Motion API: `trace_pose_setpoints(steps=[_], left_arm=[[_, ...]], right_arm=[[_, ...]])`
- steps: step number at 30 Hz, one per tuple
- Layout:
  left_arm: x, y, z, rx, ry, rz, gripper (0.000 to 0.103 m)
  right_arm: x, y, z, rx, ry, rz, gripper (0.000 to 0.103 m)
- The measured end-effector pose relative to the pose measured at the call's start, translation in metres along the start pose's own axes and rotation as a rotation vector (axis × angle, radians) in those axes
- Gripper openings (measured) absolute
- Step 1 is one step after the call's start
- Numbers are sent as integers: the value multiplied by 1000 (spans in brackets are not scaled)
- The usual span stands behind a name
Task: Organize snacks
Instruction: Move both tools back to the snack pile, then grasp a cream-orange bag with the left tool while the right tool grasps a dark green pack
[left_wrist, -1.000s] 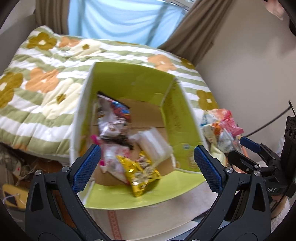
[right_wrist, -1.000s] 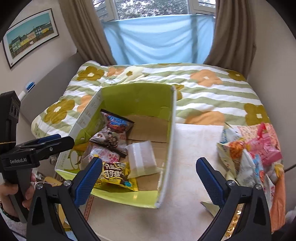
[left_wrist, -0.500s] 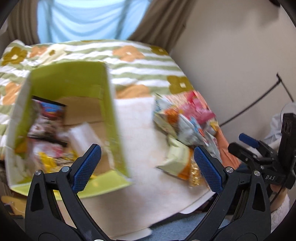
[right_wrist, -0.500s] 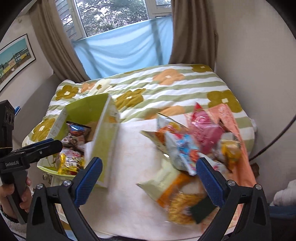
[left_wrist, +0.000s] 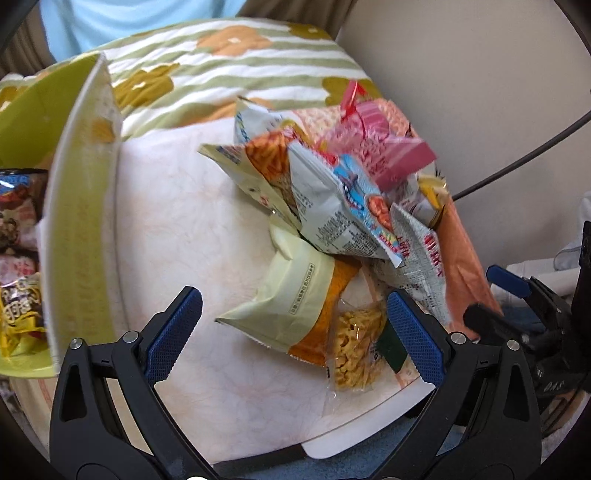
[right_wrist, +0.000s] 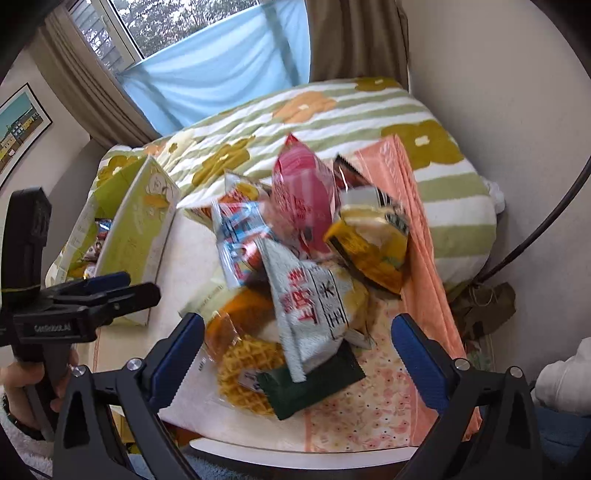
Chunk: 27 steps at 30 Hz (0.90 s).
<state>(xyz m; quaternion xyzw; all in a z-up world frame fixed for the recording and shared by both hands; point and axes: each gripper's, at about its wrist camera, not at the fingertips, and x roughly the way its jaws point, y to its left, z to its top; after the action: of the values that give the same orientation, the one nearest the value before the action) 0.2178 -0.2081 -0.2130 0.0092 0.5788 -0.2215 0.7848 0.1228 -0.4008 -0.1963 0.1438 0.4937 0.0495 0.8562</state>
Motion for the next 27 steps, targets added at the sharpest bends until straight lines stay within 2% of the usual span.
trace_pose_setpoints(steps=[8, 20, 23, 24, 27], left_arm=[[51, -13, 4, 55, 120, 16, 100], [88, -15, 11, 134, 189, 33, 97], [95, -13, 11, 133, 203, 22, 92], [97, -12, 11, 129, 207, 13, 91], [103, -12, 11, 138, 222, 7, 84]], right_arm=[[42, -22, -36, 97, 129, 39, 101], [66, -18, -60, 364, 146, -47, 101], [69, -14, -62, 421, 142, -78, 94], [69, -13, -64, 439, 139, -79, 86], [71, -11, -66, 468, 142, -99, 75]])
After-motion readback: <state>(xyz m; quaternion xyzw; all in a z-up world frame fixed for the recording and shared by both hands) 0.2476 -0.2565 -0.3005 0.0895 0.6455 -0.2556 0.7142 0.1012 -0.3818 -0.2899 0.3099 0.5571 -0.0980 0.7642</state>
